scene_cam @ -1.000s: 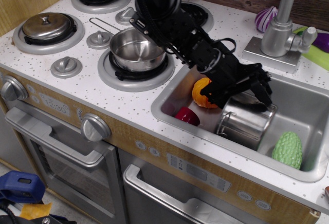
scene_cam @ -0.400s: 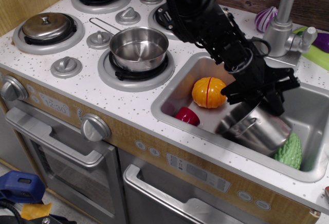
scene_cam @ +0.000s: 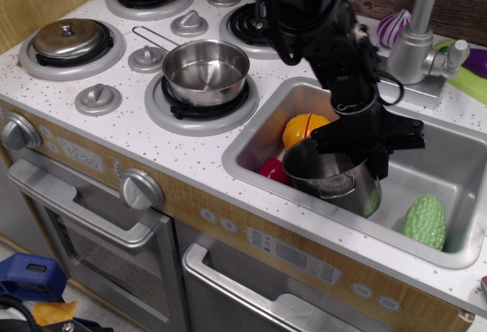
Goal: Flip pot upright in sink
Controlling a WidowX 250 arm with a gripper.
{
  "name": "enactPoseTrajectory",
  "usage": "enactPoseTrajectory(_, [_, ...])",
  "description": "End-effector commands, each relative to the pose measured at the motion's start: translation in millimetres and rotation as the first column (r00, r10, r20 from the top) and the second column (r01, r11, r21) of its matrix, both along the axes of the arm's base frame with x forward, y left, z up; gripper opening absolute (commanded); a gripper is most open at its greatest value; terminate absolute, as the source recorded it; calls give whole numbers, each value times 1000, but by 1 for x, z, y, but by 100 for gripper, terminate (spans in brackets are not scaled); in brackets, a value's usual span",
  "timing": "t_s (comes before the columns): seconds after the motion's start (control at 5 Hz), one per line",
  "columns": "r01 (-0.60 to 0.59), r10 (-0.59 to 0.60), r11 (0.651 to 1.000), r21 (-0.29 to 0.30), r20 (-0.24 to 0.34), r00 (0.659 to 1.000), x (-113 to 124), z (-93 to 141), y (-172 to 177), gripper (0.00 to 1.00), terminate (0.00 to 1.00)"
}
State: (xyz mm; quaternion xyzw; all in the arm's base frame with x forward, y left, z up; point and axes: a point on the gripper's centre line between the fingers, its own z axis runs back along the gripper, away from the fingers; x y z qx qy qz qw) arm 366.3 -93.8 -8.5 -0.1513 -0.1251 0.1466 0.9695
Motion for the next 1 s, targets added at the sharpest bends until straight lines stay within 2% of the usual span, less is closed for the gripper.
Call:
enactPoseTrajectory(0.0, [-26, 25, 1000, 10, 93, 995, 23, 33, -2, 0, 0])
enactPoseTrajectory(0.2, [-59, 56, 998, 25, 106, 993, 30, 41, -5, 100, 0])
enactPoseTrajectory(0.6, [-59, 56, 998, 25, 106, 993, 30, 41, -5, 100, 0])
enactPoseTrajectory(0.8, [-59, 56, 998, 25, 106, 993, 30, 41, -5, 100, 100])
